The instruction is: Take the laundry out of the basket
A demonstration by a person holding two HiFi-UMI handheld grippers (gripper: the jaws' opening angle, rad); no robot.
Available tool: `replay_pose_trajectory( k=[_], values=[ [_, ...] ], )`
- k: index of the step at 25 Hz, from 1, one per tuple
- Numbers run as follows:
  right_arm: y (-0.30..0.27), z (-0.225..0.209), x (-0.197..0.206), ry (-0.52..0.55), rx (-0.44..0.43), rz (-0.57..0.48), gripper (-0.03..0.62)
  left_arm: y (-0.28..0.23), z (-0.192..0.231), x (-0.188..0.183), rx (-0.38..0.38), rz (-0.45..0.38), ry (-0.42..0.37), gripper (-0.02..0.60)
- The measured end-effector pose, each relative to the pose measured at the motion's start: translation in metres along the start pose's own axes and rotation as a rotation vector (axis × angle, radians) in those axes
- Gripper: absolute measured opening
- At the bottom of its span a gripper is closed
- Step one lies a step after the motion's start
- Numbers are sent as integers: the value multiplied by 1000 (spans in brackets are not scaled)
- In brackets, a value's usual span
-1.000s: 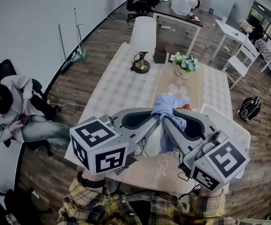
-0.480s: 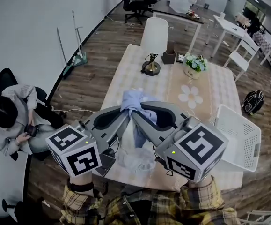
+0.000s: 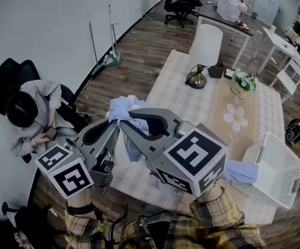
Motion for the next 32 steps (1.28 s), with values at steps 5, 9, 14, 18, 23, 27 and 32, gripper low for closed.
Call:
replay_pose_trajectory(
  k=[5, 9, 14, 18, 23, 27, 32],
  values=[
    [-36, 9, -3, -16, -81, -20, 83, 25, 22, -10, -86, -17, -12, 35],
    [-50, 22, -5, -27, -157, -43, 83, 47, 25, -14, -161, -32, -24, 35],
    [-80, 46, -5, -39, -260, -68, 83, 85, 36, -17, -261, -52, -26, 35],
    [-84, 50, -3, -45, -290, -66, 83, 92, 37, -18, -281, -46, -27, 35],
    [-58, 26, 13, -63, -218, -34, 83, 57, 31, 1, -197, -3, -14, 35],
    [-16, -1, 32, -78, -95, 11, 83, 10, 15, 25, -70, 64, 18, 35],
    [45, -30, 68, -135, 77, 90, 83, -50, -14, 70, 104, 158, 65, 35]
  ],
)
Point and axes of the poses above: the fingertips, and each gripper's own axes: y backward along the fingers, z to its left, x out of its underside, the point moved 8 cm from there along y, backward along the fingers, and after that the axes turned 2 degrees about -z, right-handed, at the moved point
